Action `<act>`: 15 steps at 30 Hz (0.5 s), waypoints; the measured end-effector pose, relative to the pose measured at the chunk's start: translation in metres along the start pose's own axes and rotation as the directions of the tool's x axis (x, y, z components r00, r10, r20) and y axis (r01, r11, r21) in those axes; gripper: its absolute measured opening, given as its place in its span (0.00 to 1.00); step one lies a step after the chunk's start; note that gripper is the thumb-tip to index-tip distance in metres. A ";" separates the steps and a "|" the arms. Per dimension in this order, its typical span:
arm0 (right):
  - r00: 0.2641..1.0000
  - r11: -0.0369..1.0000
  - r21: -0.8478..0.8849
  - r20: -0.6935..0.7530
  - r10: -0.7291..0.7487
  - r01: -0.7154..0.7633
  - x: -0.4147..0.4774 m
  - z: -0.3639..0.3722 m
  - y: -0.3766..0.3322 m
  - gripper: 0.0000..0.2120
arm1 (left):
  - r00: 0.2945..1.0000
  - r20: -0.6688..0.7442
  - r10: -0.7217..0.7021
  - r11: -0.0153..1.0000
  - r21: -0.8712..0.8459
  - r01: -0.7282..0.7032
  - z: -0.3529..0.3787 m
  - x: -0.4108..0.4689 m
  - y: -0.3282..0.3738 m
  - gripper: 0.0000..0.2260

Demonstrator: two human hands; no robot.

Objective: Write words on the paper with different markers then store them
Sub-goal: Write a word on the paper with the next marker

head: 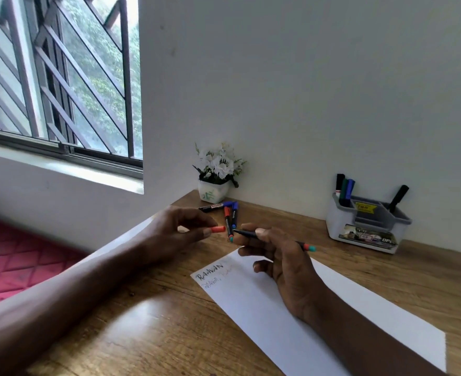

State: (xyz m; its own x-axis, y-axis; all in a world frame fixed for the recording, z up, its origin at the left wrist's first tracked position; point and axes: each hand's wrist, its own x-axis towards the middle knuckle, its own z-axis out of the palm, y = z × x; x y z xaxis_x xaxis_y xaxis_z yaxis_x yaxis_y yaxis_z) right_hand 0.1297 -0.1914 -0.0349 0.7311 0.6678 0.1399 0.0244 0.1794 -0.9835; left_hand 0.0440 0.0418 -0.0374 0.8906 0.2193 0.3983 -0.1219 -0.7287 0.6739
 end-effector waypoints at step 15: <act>1.000 0.987 -0.155 0.009 -0.027 0.028 -0.003 0.006 -0.001 0.06 | 0.983 0.084 0.164 0.964 -0.224 -0.141 0.008 -0.004 0.010 0.09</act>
State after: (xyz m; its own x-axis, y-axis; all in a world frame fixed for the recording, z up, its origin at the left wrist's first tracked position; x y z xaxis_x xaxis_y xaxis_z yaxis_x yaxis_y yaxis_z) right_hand 0.1239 -0.1891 -0.0335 0.7241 0.6690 0.1674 0.1504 0.0837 -0.9851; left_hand 0.0431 0.0286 -0.0371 0.8923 0.0420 0.4495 -0.3416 -0.5882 0.7331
